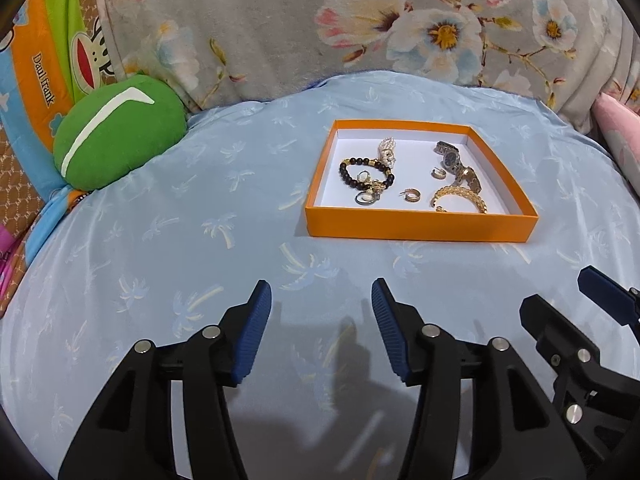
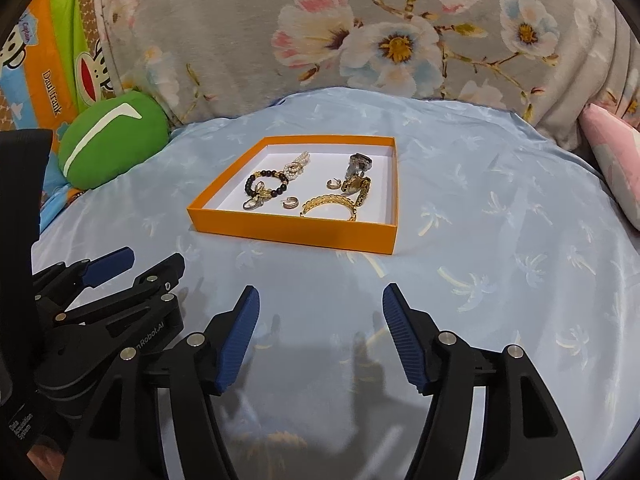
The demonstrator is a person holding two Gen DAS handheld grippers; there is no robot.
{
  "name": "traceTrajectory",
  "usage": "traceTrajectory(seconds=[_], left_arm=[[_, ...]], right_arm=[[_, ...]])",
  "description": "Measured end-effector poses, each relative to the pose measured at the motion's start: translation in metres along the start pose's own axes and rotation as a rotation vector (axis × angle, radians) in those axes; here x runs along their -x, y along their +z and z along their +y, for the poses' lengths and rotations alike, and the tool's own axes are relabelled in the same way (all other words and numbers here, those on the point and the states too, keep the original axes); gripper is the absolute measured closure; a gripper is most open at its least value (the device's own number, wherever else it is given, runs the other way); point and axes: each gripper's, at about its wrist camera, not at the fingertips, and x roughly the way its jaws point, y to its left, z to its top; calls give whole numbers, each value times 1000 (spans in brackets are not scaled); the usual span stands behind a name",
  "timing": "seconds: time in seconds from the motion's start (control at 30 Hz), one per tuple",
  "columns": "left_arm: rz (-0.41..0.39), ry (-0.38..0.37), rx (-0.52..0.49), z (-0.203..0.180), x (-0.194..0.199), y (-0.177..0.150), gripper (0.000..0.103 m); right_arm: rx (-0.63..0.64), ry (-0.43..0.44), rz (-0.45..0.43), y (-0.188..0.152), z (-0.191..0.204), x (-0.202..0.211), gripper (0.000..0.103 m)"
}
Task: Organize jewelry
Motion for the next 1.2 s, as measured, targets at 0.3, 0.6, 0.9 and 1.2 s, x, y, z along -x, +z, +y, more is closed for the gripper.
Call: traceTrajectory(seconds=[0.3, 0.6, 0.9, 1.2], left_arm=[[18, 5, 9, -1, 4, -7, 53], [29, 30, 5, -1, 3, -8, 48], [43, 39, -5, -3, 0, -8, 48], [50, 55, -8, -4, -3, -8, 47]], right_arm=[[-19, -34, 28, -2, -2, -2, 35], [-28, -55, 56, -5, -3, -7, 34], [-33, -62, 79, -4, -5, -11, 34], [-27, -74, 81, -4, -4, -13, 34]])
